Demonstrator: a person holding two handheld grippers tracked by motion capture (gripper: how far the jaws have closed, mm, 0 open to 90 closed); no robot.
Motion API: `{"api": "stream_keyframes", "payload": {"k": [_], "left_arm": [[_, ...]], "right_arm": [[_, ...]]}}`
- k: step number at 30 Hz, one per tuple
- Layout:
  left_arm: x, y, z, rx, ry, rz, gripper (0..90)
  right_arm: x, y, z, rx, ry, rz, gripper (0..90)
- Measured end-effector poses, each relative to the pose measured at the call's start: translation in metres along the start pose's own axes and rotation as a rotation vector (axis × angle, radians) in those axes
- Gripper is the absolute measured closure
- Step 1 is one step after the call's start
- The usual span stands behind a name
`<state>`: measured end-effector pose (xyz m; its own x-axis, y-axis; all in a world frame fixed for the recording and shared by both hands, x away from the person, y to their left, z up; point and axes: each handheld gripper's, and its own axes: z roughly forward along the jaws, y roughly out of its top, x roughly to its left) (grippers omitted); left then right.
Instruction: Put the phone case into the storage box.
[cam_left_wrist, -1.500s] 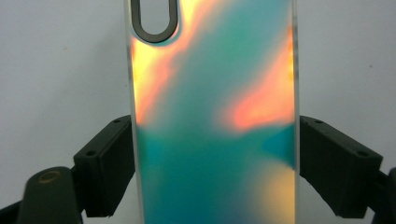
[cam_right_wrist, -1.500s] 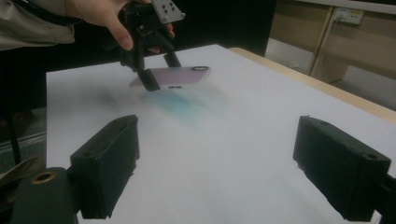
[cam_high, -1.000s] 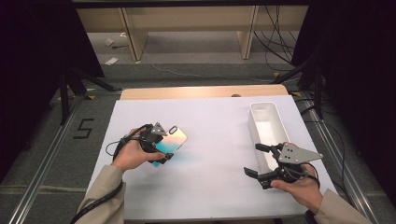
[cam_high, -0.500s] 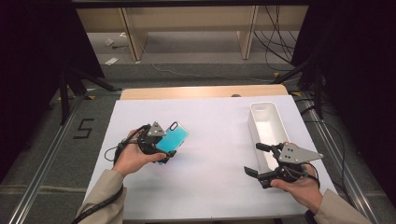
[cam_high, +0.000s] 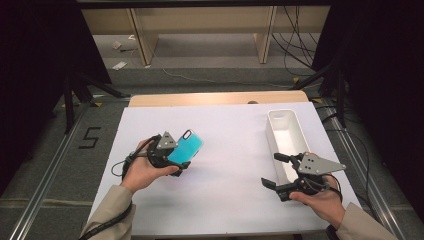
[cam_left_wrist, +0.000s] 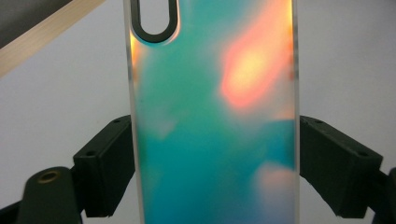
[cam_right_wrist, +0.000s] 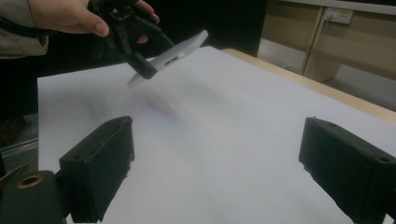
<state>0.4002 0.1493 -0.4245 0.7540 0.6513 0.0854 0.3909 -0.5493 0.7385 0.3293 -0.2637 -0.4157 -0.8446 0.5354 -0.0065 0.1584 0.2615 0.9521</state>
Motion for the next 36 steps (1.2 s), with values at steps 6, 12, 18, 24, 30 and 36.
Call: {"api": "stream_keyframes", "payload": {"k": [6, 12, 18, 24, 30, 36], "left_arm": [[-0.004, -0.001, -0.003, -0.029, 0.017, -0.003, 16.2], [-0.008, -0.001, -0.004, -0.054, 0.029, -0.006, 16.2], [-0.013, -0.003, -0.004, -0.079, 0.045, -0.014, 16.2], [-0.018, -0.005, -0.004, -0.089, 0.044, -0.017, 16.2], [-0.022, -0.005, -0.003, -0.098, 0.052, -0.013, 16.1], [-0.027, -0.004, -0.003, -0.117, 0.064, -0.019, 16.2]], "right_arm": [[0.0, 0.0, 0.001, -0.003, -0.003, 0.003, 11.5], [0.0, 0.0, 0.002, -0.003, -0.004, 0.004, 11.7], [0.0, 0.001, 0.003, -0.002, -0.005, 0.01, 11.9], [0.0, 0.002, 0.004, -0.007, -0.007, 0.011, 12.2], [-0.001, 0.004, 0.004, -0.012, -0.014, 0.021, 12.3], [-0.001, 0.006, 0.005, -0.023, -0.021, 0.027, 12.3]]}}
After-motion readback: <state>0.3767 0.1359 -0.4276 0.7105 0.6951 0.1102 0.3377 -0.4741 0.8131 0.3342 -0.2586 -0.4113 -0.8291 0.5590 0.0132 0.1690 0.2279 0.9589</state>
